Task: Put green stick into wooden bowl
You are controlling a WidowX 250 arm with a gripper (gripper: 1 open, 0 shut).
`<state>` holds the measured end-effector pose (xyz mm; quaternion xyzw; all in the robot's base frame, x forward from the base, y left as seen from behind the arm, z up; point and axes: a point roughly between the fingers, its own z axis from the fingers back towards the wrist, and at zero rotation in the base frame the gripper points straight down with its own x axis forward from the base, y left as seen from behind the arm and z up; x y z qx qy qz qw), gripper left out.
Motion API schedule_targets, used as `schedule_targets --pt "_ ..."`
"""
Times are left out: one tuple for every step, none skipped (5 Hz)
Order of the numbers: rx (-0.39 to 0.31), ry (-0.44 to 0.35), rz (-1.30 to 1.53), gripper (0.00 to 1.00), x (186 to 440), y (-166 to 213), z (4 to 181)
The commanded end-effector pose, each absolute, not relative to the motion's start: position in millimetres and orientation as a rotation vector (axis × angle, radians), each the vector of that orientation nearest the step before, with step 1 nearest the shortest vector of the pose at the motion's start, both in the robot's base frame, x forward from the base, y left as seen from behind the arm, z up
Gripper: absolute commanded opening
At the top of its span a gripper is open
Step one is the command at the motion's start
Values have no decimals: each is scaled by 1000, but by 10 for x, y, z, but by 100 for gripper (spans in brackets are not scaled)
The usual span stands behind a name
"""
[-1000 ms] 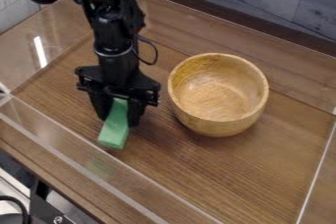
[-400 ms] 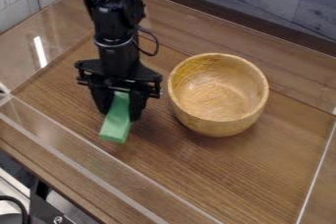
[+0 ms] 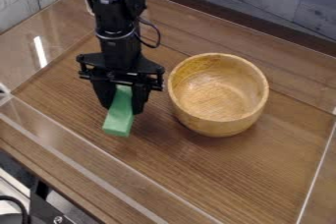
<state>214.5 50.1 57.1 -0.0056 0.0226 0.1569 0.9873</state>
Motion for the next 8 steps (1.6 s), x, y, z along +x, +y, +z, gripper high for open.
schedule_targets --pt "-10 -26 329 0 2259 538 748" --pt "-14 -28 334 0 2273 531 770" --pt "-19 -29 337 0 2291 521 785" --pt "-22 -30 340 0 2308 512 790" --pt "-32 -28 346 0 2351 480 849" --pt "-49 -29 347 0 2432 397 926" --pt "-78 -38 344 0 2589 202 985" --pt "-103 -47 337 0 2772 -51 986"
